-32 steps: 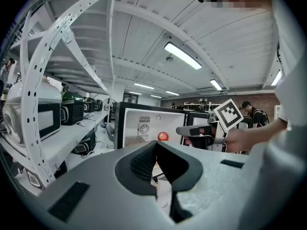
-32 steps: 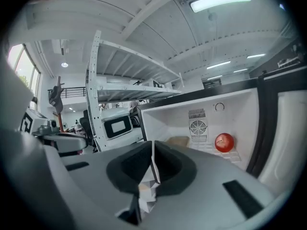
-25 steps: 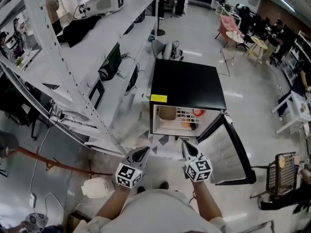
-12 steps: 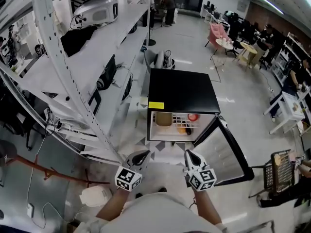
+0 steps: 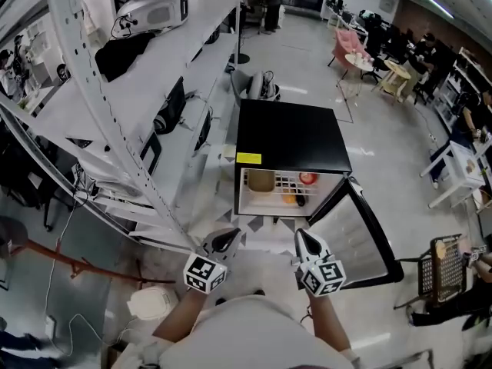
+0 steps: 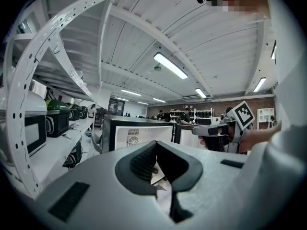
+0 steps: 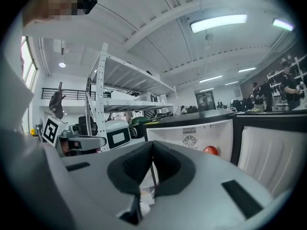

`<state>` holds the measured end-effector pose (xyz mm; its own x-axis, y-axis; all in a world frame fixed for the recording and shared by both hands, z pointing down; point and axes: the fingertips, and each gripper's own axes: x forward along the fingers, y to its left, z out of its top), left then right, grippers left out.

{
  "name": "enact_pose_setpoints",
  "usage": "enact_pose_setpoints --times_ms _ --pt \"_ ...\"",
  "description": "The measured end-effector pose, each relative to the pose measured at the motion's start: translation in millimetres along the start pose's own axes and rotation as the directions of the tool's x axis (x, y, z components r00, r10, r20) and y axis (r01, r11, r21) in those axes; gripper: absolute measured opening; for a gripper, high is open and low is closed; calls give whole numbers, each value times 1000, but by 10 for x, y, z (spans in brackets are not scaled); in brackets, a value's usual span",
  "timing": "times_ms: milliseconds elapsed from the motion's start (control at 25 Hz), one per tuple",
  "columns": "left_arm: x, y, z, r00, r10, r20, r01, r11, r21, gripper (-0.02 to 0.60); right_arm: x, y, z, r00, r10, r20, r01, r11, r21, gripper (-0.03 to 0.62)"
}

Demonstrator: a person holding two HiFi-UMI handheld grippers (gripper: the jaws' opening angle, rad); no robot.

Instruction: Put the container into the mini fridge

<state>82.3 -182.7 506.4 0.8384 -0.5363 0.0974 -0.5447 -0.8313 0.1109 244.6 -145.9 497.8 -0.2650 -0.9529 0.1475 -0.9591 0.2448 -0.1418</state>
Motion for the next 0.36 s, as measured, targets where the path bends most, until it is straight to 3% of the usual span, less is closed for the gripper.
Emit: enact_pose_setpoints --times_ms 360 --pt "33 50 22 1000 12 3 -12 1000 -3 5 35 23 58 1000 2 1 -2 999 -46 6"
